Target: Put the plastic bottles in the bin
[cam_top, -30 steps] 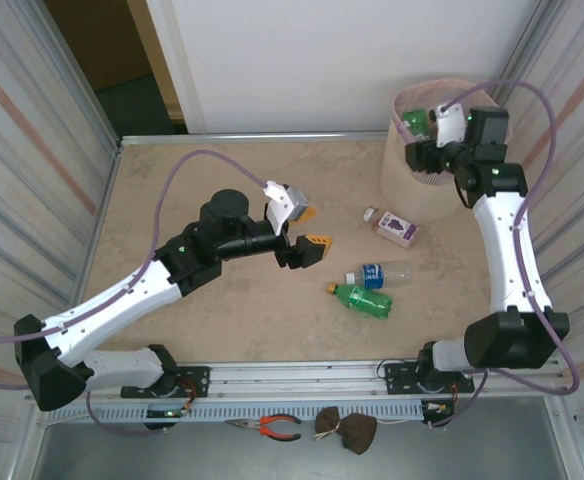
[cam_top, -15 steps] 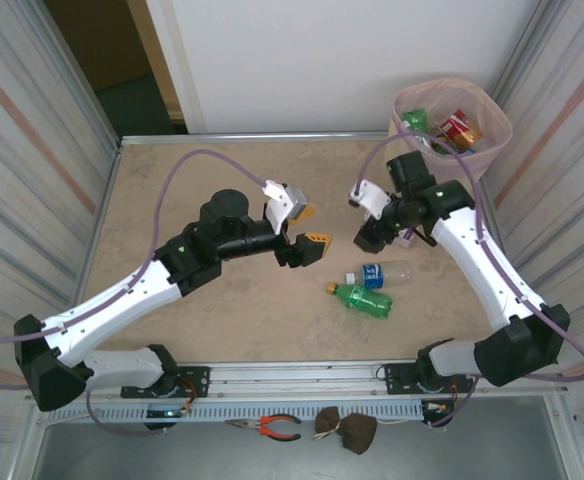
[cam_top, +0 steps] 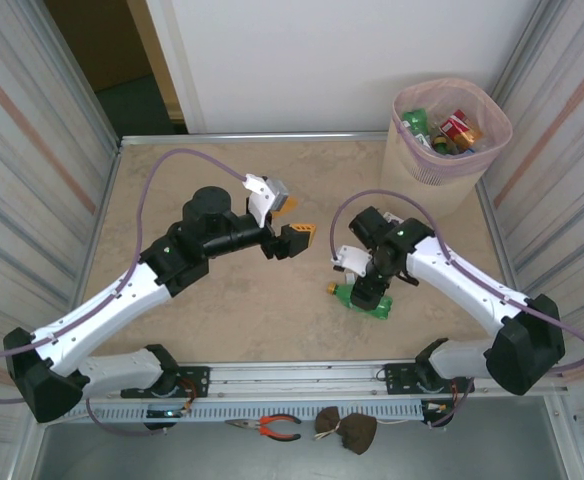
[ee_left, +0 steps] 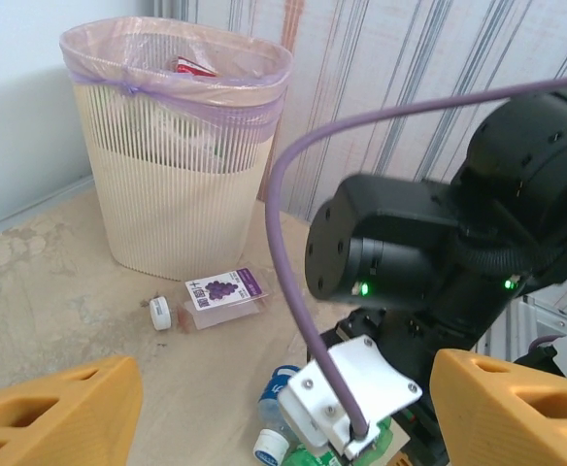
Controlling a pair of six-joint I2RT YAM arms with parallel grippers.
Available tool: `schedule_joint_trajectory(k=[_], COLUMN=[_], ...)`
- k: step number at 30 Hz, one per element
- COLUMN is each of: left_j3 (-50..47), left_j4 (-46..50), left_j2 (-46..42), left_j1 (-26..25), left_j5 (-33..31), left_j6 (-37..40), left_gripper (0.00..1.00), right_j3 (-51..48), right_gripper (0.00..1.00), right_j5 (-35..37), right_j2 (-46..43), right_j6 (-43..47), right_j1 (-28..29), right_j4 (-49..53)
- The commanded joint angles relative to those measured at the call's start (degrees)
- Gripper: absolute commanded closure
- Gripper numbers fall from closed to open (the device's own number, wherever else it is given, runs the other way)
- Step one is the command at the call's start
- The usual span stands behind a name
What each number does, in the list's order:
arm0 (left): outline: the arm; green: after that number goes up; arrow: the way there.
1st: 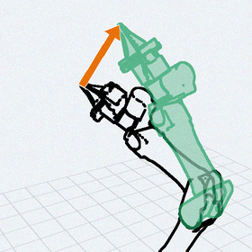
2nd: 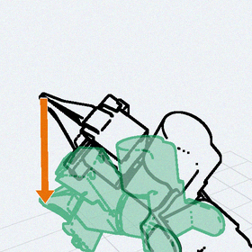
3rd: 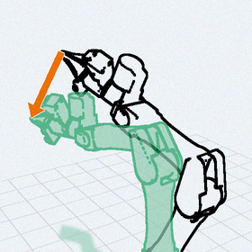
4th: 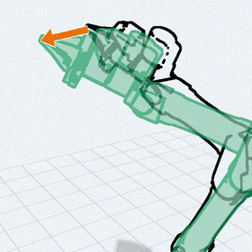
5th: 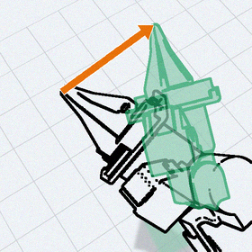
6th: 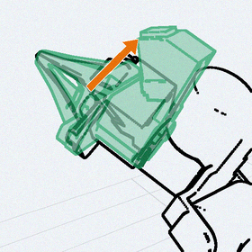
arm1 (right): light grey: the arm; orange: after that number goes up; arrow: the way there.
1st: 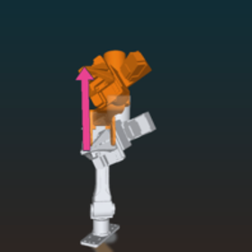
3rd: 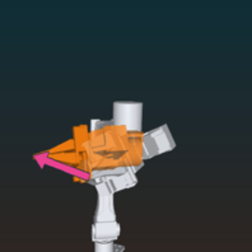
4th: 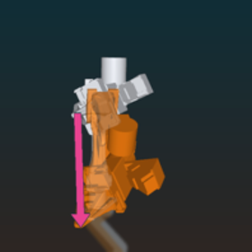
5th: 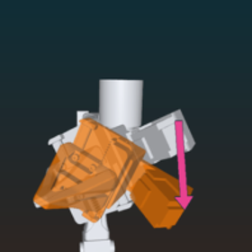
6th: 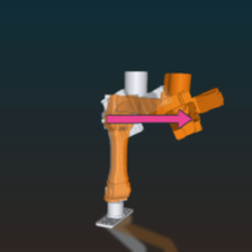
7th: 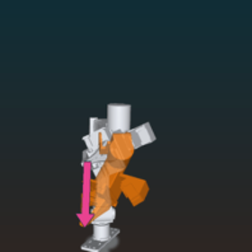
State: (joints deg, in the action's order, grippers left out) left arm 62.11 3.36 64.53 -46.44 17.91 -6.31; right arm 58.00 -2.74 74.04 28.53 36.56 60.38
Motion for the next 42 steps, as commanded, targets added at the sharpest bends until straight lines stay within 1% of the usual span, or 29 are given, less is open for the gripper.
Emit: schedule_joint_trajectory(k=[1, 6, 22, 31, 34, 37, 42], left_j3=[-0.5, -1.6, -1.6, -1.5, -1.4, -1.5, -1.8], left_j4=[0.3, -0.6, -1.1, -0.7, -0.6, -0.6, -0.4], left_j2=[-1.6, -2.5, -2.5, -3.0, -3.4, -3.7, -4.5], left_j1=[0.4, 0.5, 0.5, 0.4, 0.5, 0.4, 0.5], left_j5=[0.1, -0.2, -0.4, -0.3, -0.3, -0.5, -0.9], left_j6=[-1.2, -2.3, -3.7, -4.1, -4.4, -4.6, -4.9], left_gripper=[0.22, 0.22, 0.23, 0.23, 0.23, 0.23, 0.23], right_j3=[-2.0, -3.7, -9.0, -9.2, -8.7, -7.9, -6.0], right_gripper=[0.24, 0.23, 0.24, 0.31, 0.32, 0.37, 0.38], right_j5=[3.3, 4.5, 1.2, 0.8, 0.6, -0.2, -1.4], right_j2=[0.7, 3.4, 8.0, 12.6, 13.3, 13.7, 12.5], right_j6=[-3.4, -4.6, -7.8, -9.9, -10.6, -11.2, -12.6], right_j1=[1.1, 1.3, 2.3, 4.7, 5.7, 6.4, 6.7], right_j4=[-1.7, -2.5, -9.3, -13.2, -13.7, -13.6, -13.1])
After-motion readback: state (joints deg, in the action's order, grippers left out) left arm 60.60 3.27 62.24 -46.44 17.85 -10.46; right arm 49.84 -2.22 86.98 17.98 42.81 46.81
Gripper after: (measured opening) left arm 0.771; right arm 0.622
